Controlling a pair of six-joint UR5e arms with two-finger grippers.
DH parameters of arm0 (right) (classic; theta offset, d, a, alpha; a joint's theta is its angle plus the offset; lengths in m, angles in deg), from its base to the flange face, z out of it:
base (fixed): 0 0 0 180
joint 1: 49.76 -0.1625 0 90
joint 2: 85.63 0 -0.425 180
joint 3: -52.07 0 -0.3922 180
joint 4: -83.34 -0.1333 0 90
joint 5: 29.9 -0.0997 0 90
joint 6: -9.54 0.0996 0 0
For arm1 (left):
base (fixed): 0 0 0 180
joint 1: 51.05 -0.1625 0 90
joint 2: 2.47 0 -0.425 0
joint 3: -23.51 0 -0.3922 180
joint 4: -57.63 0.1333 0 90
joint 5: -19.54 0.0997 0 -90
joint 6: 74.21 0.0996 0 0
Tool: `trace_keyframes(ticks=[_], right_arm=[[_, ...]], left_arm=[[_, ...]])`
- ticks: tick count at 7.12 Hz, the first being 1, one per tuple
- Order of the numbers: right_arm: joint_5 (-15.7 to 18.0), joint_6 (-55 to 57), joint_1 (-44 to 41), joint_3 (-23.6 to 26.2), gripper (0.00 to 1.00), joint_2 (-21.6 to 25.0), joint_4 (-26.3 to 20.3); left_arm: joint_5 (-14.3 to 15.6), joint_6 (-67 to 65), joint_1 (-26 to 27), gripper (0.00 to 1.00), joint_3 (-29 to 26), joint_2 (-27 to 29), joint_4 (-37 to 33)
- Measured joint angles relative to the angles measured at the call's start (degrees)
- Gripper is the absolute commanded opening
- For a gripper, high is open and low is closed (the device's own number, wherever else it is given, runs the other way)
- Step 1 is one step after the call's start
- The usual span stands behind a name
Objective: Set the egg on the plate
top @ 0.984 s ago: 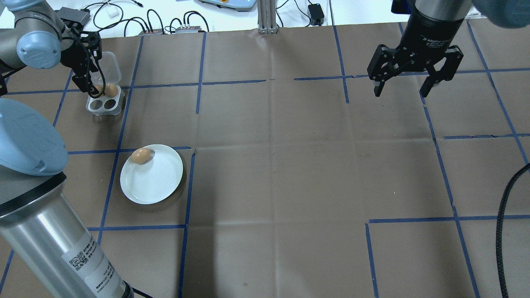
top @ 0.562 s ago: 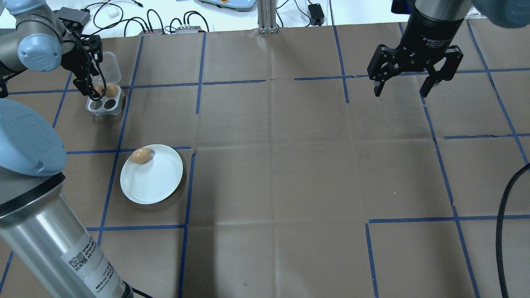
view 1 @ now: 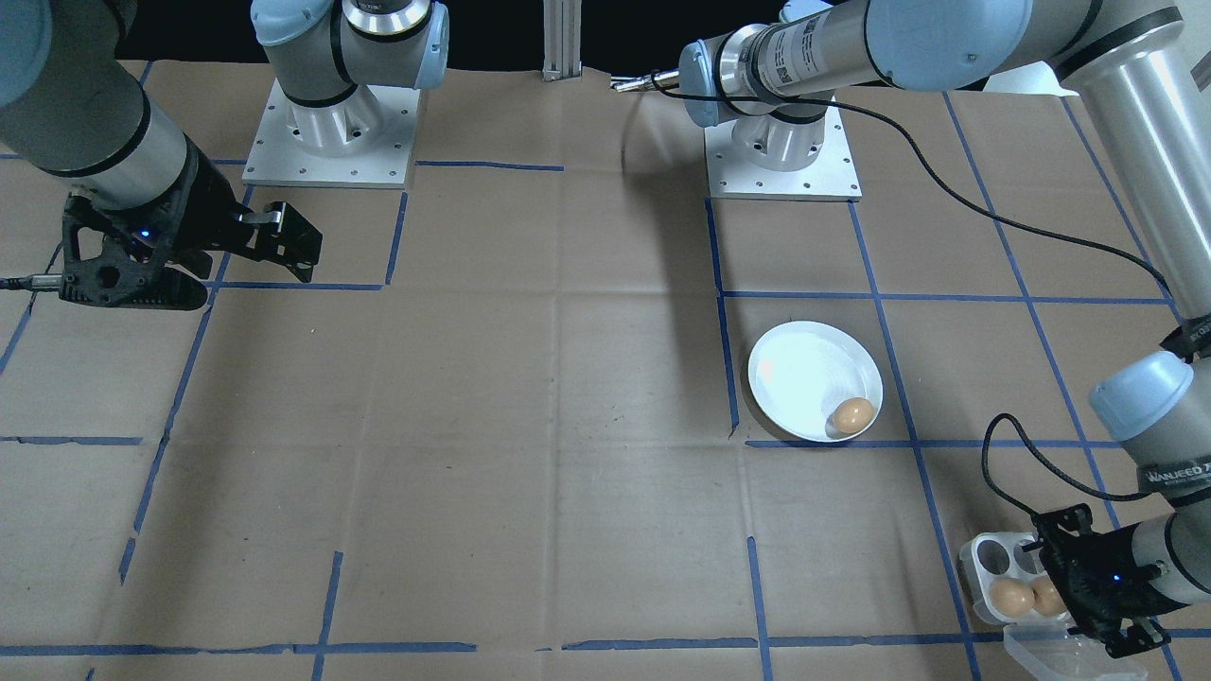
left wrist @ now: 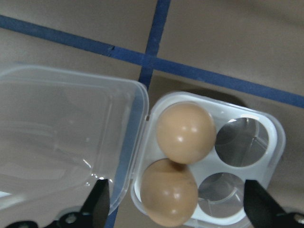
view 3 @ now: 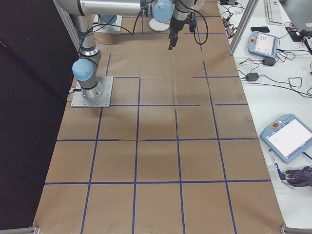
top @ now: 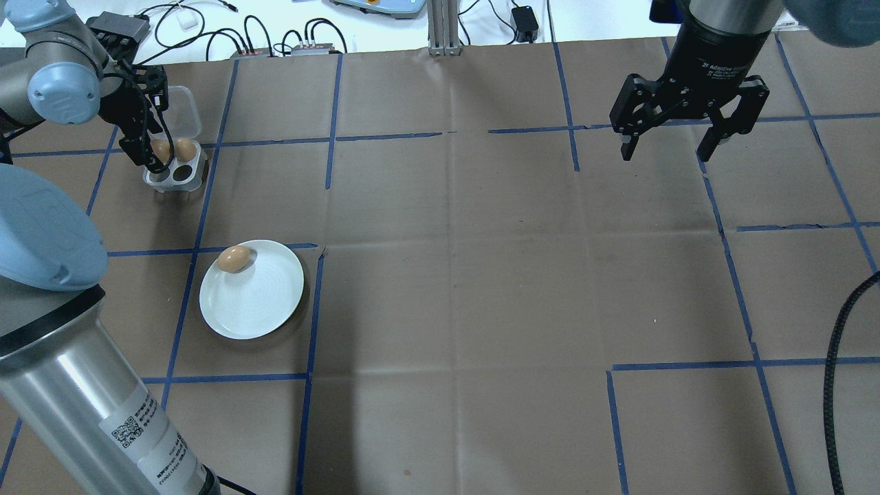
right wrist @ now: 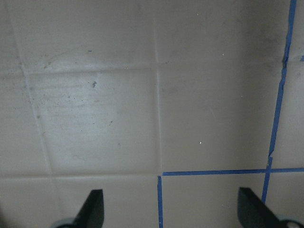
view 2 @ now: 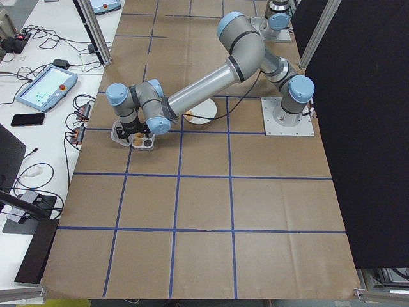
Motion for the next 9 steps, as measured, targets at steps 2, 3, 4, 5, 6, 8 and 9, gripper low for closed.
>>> trace_keyframes(ticks=[2,3,4,5,6,8,9], right_arm=[[0.0,0.0,0.0,0.0,1.0,0.0,0.0],[0.0,0.0,0.0,0.0,1.0,0.0,0.0],[0.02,0.0,0.0,0.0,1.0,0.0,0.0],[0.04,0.0,0.0,0.0,1.0,0.0,0.0],[0.02,0.0,0.0,0.0,1.0,0.0,0.0],[0.0,0.0,0.0,0.0,1.0,0.0,0.0],[0.0,0.0,0.0,0.0,1.0,0.0,0.0]], left_arm=[[0.0,-0.02,-0.22,0.87,0.38,0.09,0.07],[-0.06,-0.17,-0.24,0.82,0.44,0.1,0.11],[-0.2,-0.41,-0.25,0.77,0.47,0.13,0.18],[-0.29,-0.54,-0.25,0.71,0.48,0.14,0.26],[-0.33,-0.59,-0.26,0.66,0.48,0.15,0.31],[-0.35,-0.7,-0.26,0.51,0.49,0.14,0.36],[-0.35,-0.76,-0.26,0.48,0.49,0.1,0.36]])
